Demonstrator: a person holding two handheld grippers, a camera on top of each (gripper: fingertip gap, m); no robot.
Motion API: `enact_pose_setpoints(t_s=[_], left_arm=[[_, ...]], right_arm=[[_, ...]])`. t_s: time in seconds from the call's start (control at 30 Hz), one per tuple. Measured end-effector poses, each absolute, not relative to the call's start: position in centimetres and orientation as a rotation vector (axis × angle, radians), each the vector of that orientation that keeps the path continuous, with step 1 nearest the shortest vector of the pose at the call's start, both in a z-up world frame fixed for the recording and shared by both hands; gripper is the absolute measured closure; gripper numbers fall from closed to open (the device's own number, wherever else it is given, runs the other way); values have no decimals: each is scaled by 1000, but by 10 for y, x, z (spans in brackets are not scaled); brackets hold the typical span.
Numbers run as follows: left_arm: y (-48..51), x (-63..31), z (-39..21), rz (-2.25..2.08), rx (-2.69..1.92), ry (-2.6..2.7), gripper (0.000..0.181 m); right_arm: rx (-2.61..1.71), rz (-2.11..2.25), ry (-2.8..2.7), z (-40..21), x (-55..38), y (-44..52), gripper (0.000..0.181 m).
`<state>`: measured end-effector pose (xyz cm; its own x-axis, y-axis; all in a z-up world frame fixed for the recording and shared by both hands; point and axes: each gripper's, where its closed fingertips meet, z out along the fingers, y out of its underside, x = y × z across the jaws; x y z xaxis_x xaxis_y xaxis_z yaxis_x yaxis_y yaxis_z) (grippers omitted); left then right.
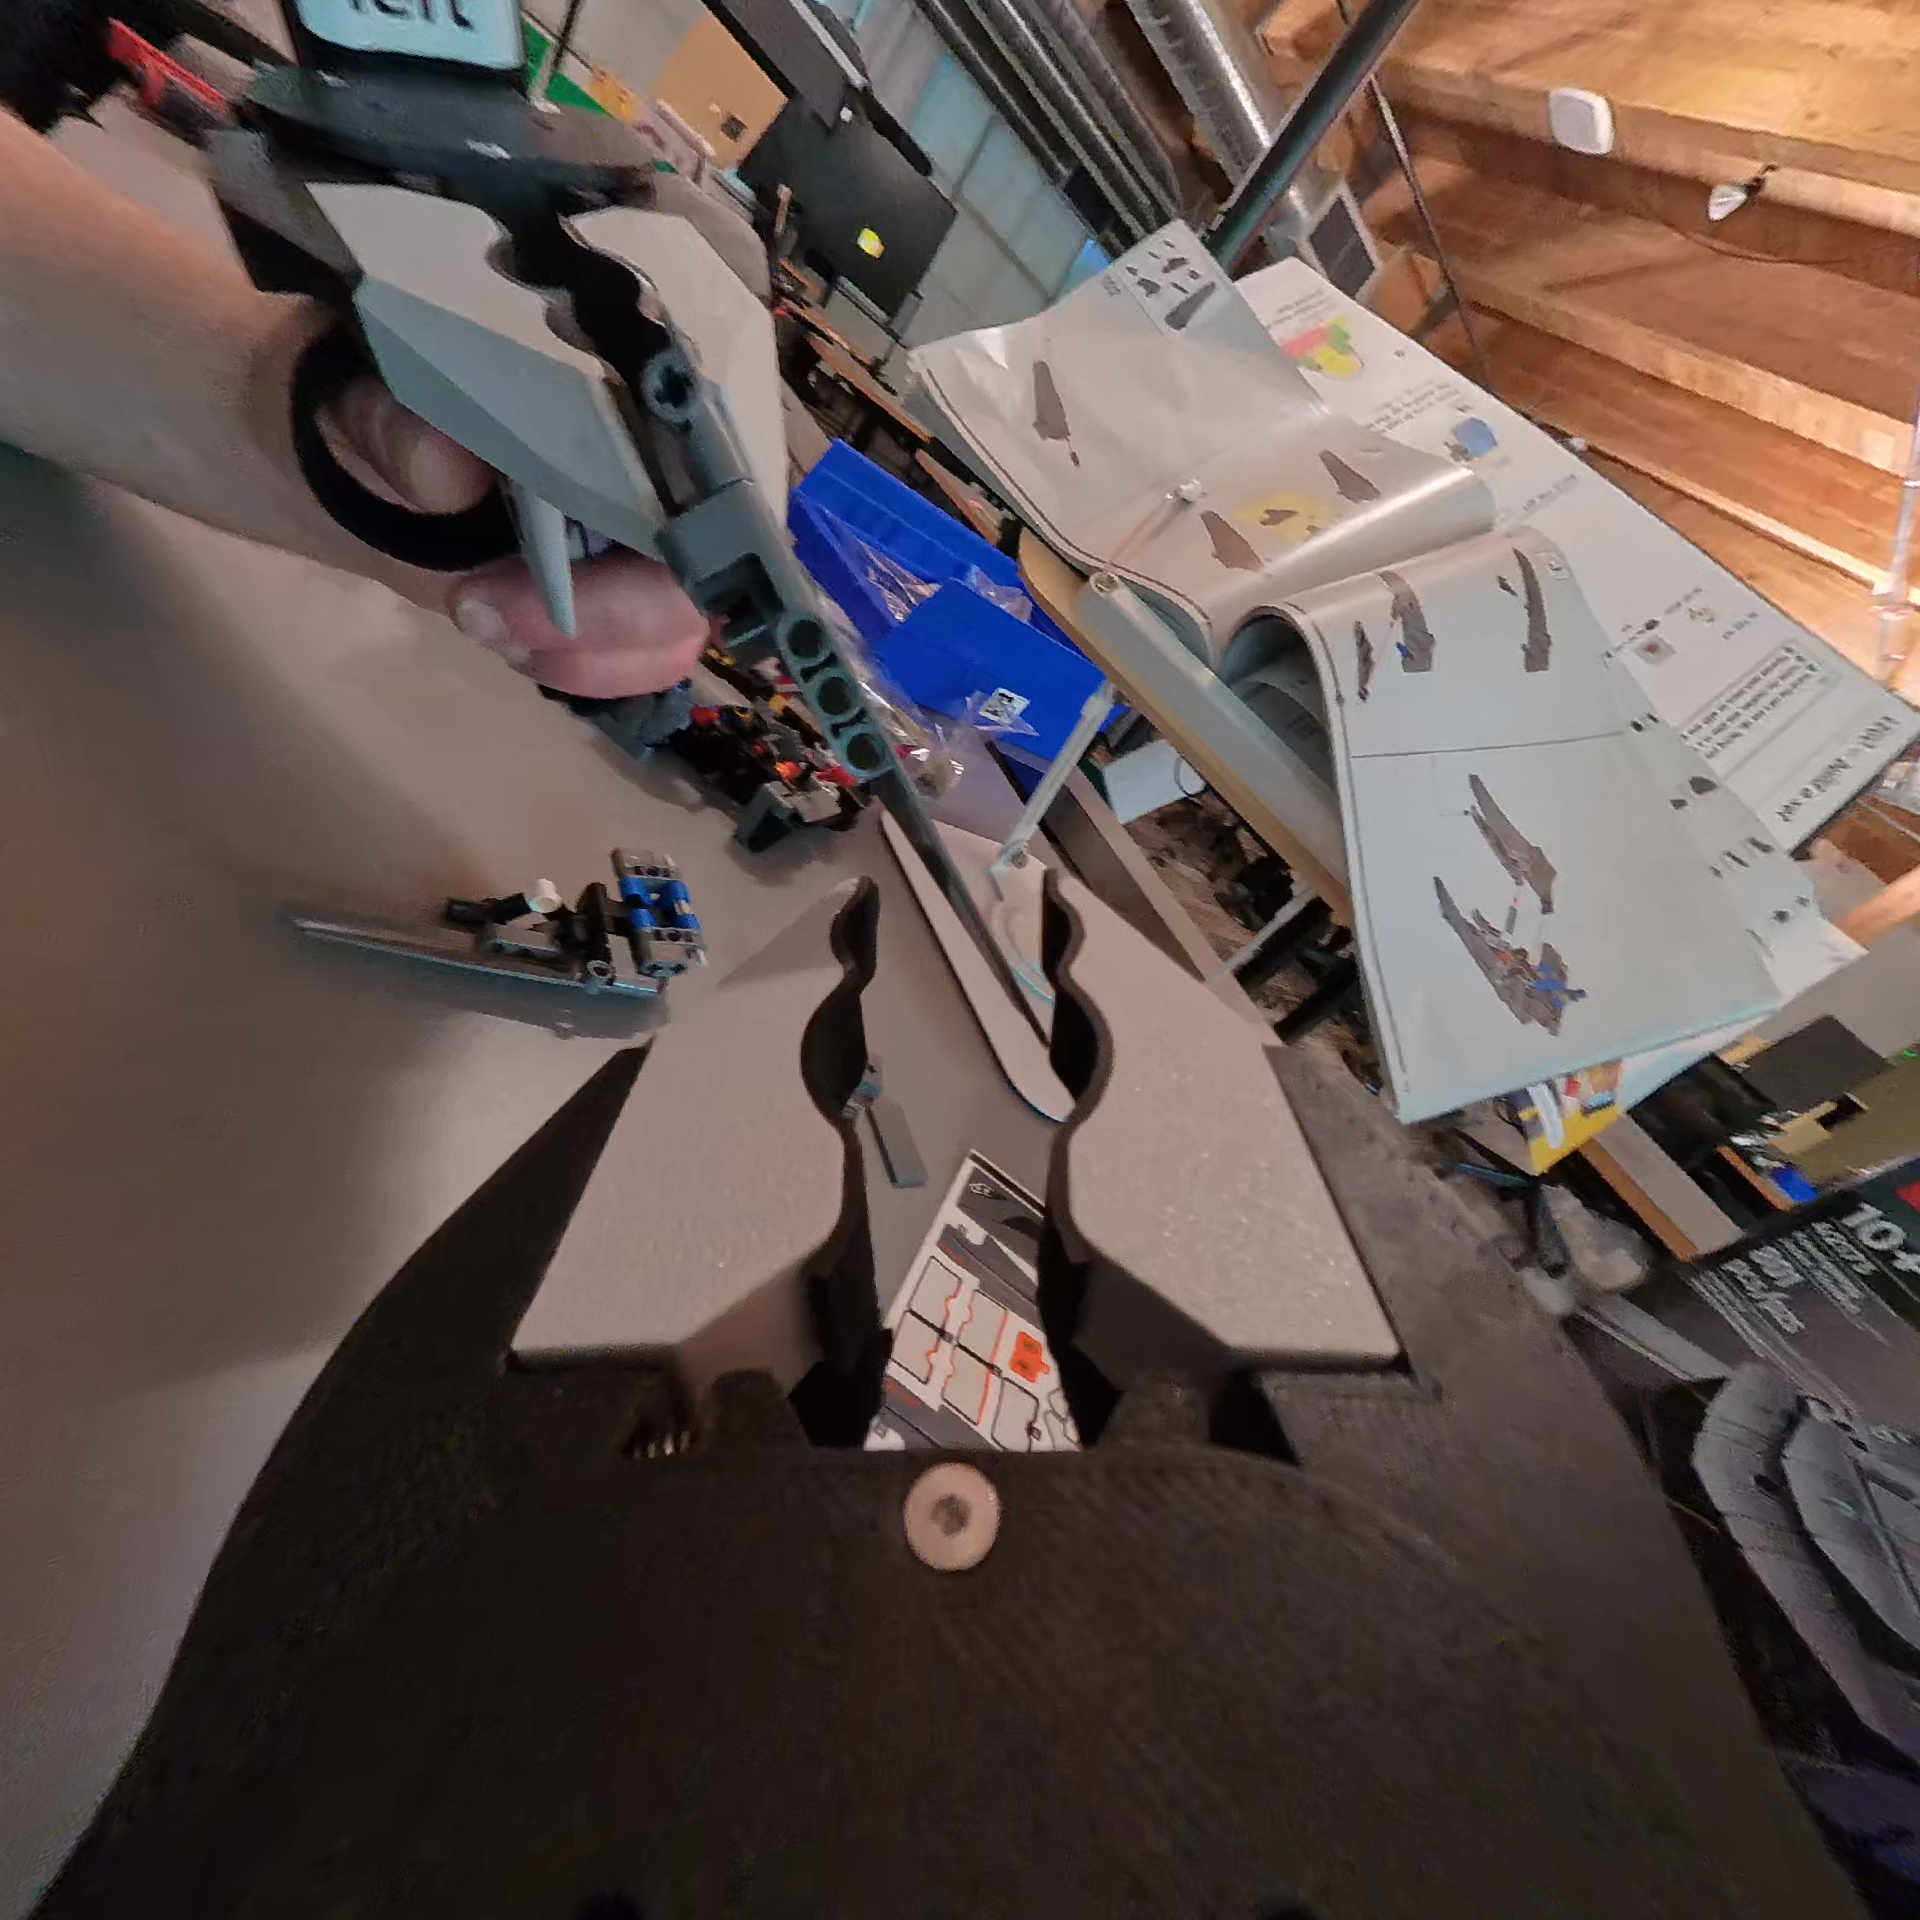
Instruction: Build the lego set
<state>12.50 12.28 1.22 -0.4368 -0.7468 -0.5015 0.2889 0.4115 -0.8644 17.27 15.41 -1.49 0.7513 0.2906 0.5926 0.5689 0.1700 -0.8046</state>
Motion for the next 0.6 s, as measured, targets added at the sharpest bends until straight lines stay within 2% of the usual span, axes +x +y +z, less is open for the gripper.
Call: enact_pose_setpoints(t_s=[0.13, 0.33, 0.6], left_arm=[[125, 126, 9, -1253, -422, 1636, 175], [136, 131, 6, -1219, -469, 1632, 173], [148, 139, -4, -1068, -501, 1651, 159]], right_arm=[[-1426, -211, -776, -15, 171, 151, 173], [-1490, -223, -833, -31, 171, 154, 181], [-1518, -240, -798, -33, 180, 158, 181]])
